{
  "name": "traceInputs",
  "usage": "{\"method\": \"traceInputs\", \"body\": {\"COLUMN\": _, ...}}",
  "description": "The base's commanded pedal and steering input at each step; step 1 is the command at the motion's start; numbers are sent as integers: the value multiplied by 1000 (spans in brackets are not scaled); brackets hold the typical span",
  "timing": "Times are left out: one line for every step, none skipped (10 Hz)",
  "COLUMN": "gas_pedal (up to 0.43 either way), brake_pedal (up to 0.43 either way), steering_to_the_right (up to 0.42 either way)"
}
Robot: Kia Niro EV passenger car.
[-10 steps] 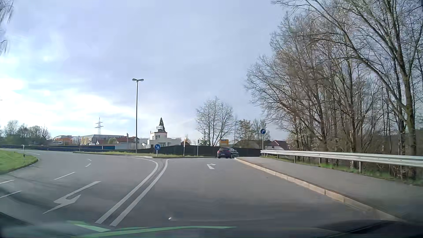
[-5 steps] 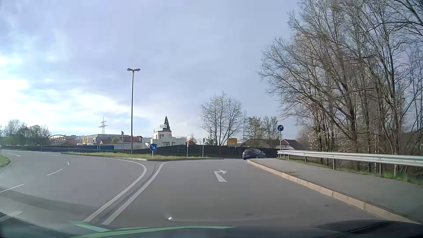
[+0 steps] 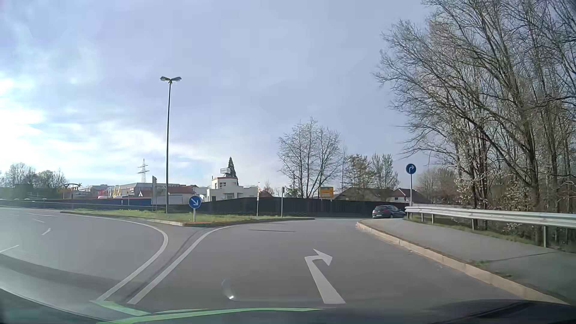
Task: Follow the waypoints while adhering to traffic rules and regulations
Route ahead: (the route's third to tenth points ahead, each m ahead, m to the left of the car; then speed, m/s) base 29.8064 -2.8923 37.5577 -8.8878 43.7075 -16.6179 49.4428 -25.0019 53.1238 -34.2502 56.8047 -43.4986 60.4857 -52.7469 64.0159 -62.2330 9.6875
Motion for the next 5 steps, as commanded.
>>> {"method": "traceInputs", "body": {"gas_pedal": 0, "brake_pedal": 0, "steering_to_the_right": -6}}
{"method": "traceInputs", "body": {"gas_pedal": 0, "brake_pedal": 0, "steering_to_the_right": -5}}
{"method": "traceInputs", "body": {"gas_pedal": 0, "brake_pedal": 0, "steering_to_the_right": -3}}
{"method": "traceInputs", "body": {"gas_pedal": 0, "brake_pedal": 0, "steering_to_the_right": -1}}
{"method": "traceInputs", "body": {"gas_pedal": 0, "brake_pedal": 0, "steering_to_the_right": 1}}
